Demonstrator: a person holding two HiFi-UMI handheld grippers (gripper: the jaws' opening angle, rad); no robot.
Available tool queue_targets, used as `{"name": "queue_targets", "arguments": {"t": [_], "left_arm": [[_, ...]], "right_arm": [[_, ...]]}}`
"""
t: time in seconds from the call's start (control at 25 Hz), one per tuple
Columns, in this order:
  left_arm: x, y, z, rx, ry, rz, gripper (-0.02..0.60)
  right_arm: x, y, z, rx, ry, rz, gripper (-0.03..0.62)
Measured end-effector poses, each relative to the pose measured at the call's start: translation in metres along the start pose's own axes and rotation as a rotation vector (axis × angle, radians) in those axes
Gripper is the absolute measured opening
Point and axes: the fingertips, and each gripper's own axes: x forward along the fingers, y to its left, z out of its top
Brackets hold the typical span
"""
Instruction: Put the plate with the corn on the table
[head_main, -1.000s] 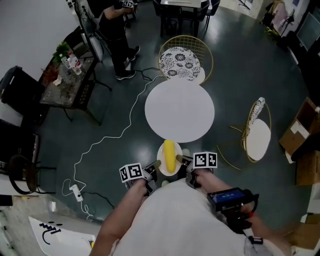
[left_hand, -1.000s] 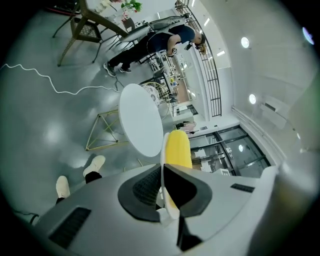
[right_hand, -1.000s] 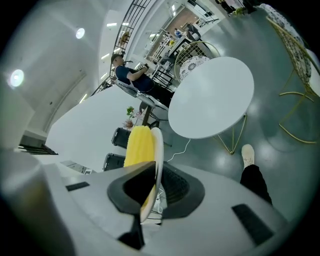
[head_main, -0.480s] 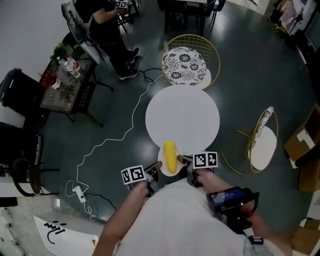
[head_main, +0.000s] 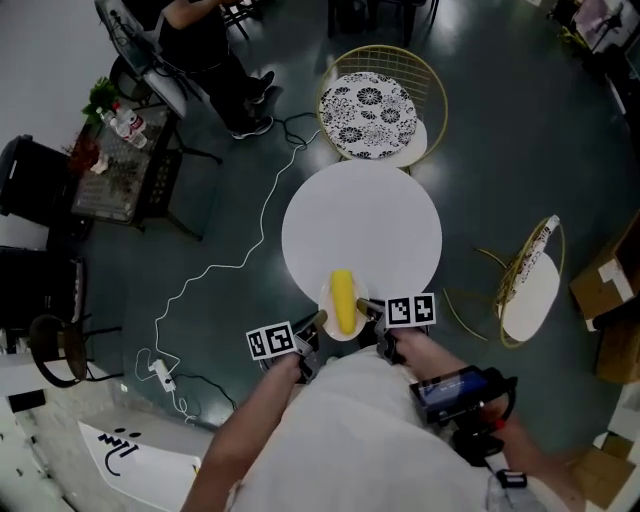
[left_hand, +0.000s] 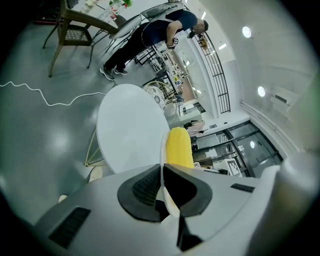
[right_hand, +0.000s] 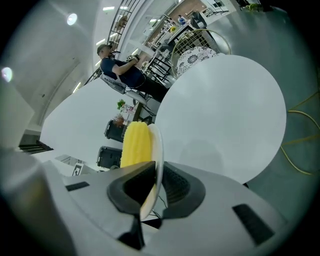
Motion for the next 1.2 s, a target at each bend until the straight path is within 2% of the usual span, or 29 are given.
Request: {"name": "queue_targets", "arguments": {"t": [0.52,1.04,1.2], "left_arm": [[0.061,0.01,0.031,0.035,0.009,0.045,0.023],[0.101,0.037,0.035,0.048,0.069,0.152,0.025],[0.11,0.043,0.052,0.078,0.078,0.177,0.025]], "right_arm": [[0.016,-0.043,0.054,-0.062,0.054,-0.003,0.035],[0.037,-0.087,0.069,-0.069,0.119,-0.04,0.035],[0.048,-0.092,0.083,-0.083,0.11,-0.036,0.035]]}}
